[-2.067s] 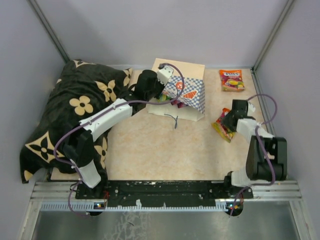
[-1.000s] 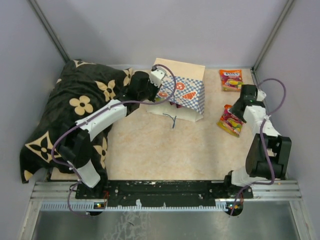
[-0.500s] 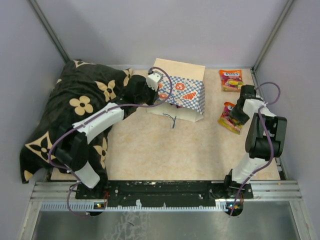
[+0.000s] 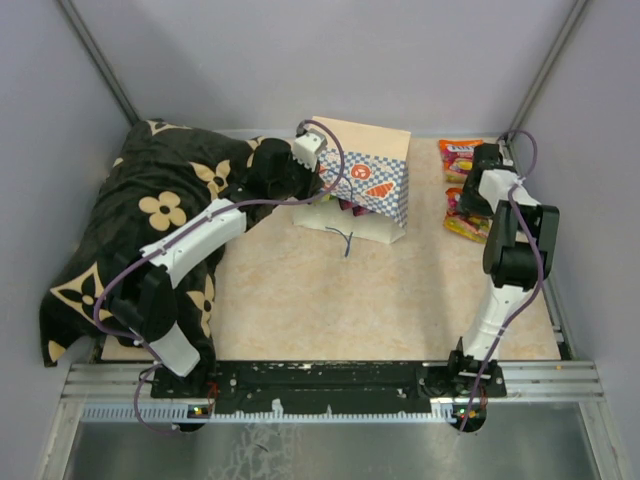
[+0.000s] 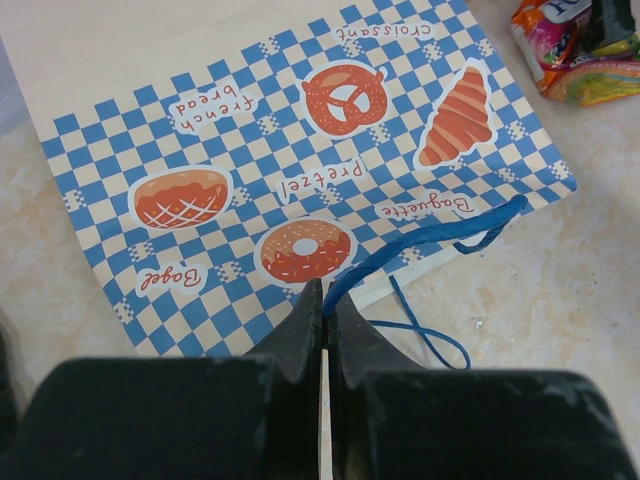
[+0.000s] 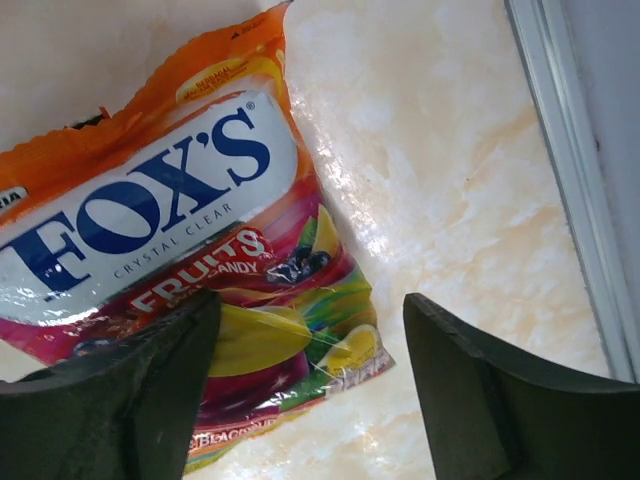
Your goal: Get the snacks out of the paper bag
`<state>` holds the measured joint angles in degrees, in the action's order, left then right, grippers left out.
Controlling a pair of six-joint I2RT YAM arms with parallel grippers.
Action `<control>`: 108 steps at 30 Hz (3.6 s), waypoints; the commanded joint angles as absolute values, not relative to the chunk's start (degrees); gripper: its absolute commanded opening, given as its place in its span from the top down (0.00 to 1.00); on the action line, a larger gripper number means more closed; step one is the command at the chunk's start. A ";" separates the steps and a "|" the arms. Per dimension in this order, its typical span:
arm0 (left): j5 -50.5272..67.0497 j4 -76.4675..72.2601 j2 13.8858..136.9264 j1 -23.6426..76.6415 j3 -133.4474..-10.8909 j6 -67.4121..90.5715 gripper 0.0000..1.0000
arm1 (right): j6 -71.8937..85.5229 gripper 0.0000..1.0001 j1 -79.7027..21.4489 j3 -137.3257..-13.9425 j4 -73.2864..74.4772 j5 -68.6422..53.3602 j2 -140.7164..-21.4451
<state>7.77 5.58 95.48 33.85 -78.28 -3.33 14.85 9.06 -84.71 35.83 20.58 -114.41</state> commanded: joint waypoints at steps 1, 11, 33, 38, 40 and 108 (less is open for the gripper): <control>9.61 6.52 95.98 33.54 -81.82 -1.40 1.00 | 11.62 0.17 8.35 -83.40 36.60 19.79 -110.59; 6.71 5.75 96.07 33.66 -82.46 1.37 1.00 | 27.87 0.04 8.70 -68.64 23.72 6.96 -95.92; 3.77 10.29 92.99 33.66 -80.95 1.65 1.00 | 22.59 0.24 16.00 -63.43 18.86 6.30 -99.05; 5.35 10.11 94.06 34.47 -84.37 1.39 1.00 | 18.52 0.12 14.43 -68.32 23.57 2.72 -92.59; 4.22 10.34 95.21 35.75 -86.53 0.25 1.00 | 18.94 0.07 11.52 -70.27 27.01 6.31 -89.12; -4.91 17.26 124.49 44.43 -125.33 0.15 1.00 | 53.78 0.34 -17.67 -36.19 11.35 1.02 -54.84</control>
<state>-4.73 19.25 125.69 44.84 -125.64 0.19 57.45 -17.63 -31.33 5.93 1.69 -56.29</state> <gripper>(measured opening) 0.012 0.701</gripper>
